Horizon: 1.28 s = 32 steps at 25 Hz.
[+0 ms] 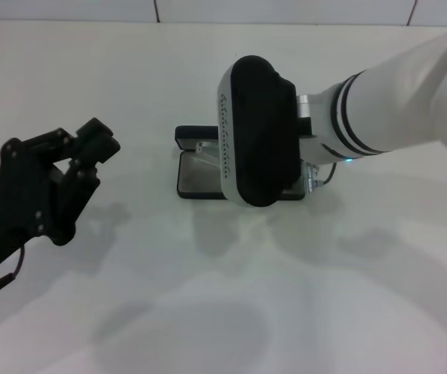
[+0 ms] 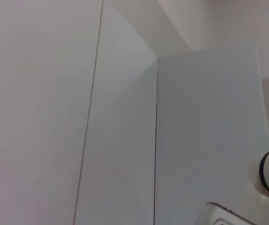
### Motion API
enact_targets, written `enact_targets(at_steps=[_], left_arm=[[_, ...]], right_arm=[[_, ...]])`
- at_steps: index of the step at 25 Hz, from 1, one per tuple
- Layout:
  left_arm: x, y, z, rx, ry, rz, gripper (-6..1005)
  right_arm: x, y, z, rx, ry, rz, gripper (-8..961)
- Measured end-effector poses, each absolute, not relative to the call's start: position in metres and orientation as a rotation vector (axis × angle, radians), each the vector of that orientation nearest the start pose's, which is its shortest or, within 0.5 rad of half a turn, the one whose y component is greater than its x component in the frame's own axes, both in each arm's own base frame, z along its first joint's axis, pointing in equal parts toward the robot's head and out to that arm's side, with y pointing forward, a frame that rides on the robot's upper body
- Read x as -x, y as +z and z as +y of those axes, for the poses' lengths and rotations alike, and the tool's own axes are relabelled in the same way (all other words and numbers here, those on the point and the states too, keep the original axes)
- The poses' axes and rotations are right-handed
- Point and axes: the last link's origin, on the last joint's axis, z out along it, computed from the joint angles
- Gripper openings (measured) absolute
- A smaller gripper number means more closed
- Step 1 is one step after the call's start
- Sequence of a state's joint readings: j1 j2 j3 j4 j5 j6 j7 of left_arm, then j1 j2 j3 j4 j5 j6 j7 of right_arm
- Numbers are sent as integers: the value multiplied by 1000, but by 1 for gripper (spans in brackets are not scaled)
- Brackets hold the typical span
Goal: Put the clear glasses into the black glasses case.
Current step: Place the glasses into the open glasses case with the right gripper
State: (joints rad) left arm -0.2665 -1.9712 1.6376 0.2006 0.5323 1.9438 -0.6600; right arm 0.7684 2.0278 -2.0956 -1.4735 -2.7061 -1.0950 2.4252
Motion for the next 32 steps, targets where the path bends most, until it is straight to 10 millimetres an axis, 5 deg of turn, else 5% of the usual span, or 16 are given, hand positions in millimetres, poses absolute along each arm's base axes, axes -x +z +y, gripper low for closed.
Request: enact_targets(at_steps=[12, 32], left_arm=[[285, 34, 209, 2195, -1509, -149, 124], [285, 32, 208, 2185, -1507, -149, 126]], right_arm=[[-74, -120, 341, 2559, -588, -657, 130], [-76, -124, 344, 2531, -585, -701, 137]])
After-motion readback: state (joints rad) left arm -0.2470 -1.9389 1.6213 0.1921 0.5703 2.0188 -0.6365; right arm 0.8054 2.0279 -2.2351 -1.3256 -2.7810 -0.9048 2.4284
